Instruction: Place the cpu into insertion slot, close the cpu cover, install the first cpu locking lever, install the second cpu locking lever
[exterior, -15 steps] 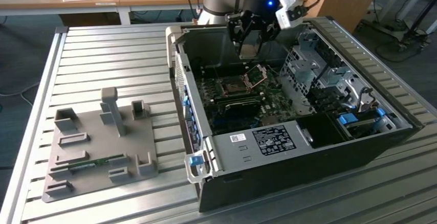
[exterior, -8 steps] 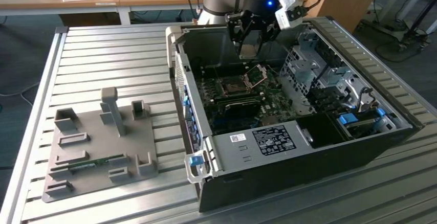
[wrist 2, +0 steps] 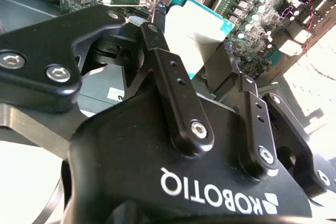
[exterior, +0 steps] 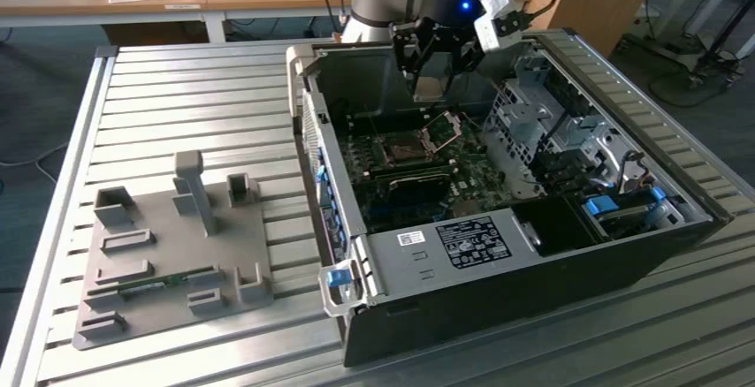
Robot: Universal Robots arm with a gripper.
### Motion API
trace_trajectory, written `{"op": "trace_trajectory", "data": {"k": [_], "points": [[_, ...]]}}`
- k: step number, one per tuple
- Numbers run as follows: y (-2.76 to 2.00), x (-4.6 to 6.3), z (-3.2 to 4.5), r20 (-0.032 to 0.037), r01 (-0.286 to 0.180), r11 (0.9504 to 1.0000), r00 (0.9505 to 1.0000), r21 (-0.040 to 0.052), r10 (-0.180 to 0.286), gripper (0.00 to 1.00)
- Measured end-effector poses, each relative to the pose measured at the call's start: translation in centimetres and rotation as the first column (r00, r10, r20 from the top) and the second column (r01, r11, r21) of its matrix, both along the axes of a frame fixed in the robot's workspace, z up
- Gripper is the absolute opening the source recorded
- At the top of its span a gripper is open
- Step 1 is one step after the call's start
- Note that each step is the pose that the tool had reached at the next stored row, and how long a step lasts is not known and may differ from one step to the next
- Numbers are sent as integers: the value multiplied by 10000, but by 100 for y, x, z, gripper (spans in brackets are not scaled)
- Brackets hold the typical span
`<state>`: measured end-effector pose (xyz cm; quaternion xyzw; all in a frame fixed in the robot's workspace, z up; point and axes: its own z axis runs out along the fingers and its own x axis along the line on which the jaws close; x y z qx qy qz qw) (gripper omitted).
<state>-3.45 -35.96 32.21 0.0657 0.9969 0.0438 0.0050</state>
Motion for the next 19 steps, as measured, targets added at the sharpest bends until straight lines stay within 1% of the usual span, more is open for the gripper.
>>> {"op": "trace_trajectory", "data": {"k": [3,7,10,12,15,17,19], "points": [[0,0,-1,0,389,9992,9992,0,-389,54],[0,0,-1,1,475,9989,9989,1,-475,54],[0,0,-3,0,928,9957,9957,1,-928,54],[0,0,-4,0,1285,9917,9917,0,-1285,54],[0,0,-7,0,1844,9829,9829,1,-1844,54],[0,0,-8,0,2197,9756,9756,1,-2197,54],[0,0,-9,0,2546,9670,9670,2,-2546,54]]}}
